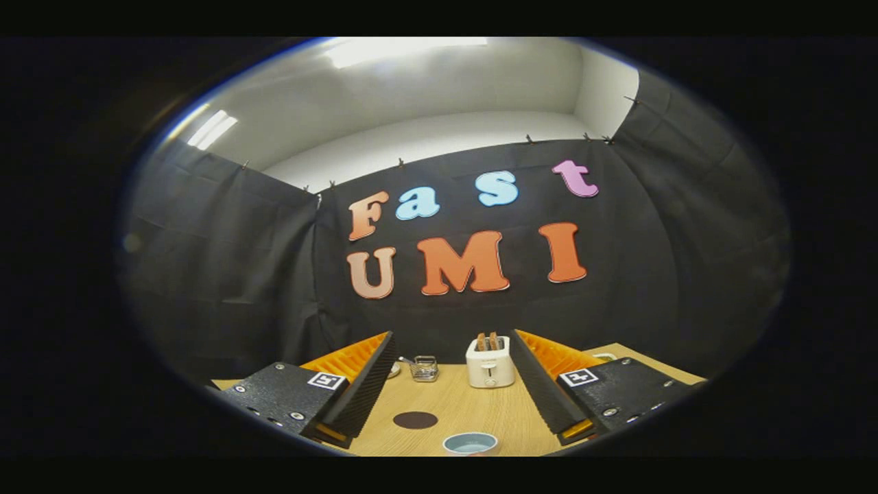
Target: Take the bottle from table, then pour the juice into the cup, finally place the bottle on the coaster
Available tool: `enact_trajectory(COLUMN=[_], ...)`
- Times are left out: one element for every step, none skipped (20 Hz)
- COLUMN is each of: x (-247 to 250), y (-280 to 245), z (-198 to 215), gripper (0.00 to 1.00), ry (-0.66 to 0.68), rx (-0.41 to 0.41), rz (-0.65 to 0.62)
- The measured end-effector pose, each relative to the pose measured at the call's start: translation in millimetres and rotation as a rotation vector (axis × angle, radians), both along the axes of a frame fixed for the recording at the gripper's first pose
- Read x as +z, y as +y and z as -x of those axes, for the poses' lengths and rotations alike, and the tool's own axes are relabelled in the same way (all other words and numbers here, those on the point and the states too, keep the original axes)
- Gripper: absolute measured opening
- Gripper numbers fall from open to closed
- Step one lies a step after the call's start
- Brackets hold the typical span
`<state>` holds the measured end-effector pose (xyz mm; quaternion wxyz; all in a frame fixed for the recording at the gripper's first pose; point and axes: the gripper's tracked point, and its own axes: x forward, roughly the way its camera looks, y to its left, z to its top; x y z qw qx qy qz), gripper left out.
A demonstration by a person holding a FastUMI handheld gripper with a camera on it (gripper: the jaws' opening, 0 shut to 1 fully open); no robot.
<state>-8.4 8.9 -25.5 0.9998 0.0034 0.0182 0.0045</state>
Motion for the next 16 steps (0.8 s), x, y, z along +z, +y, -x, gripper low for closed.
enact_trajectory(x=[-2,-4,-7,-10,-14,-19,-24,-30,-36,-43,-51,-59,-67,-75,-83,-91], y=[3,5,8,11,16,21,26,31,35,39,47,55,62,69,74,80], z=[2,3,3,4,5,7,8,9,11,12,13,15,17,19,19,19], gripper=[0.97,0.97,0.97,0.97,0.97,0.97,0.97,0.97,0.97,0.97,0.97,0.97,0.97,0.97,0.97,0.97], ry=[0.002,0.004,0.007,0.011,0.017,0.023,0.030,0.041,0.052,0.063,0.078,0.096,0.115,0.132,0.149,0.164], rx=[0.005,0.008,0.012,0.016,0.023,0.034,0.046,0.056,0.062,0.069,0.085,0.101,0.118,0.132,0.142,0.151], rz=[0.001,0.001,0.002,0.001,0.000,-0.001,0.002,0.007,0.007,0.002,-0.004,-0.012,-0.020,-0.028,-0.034,-0.040])
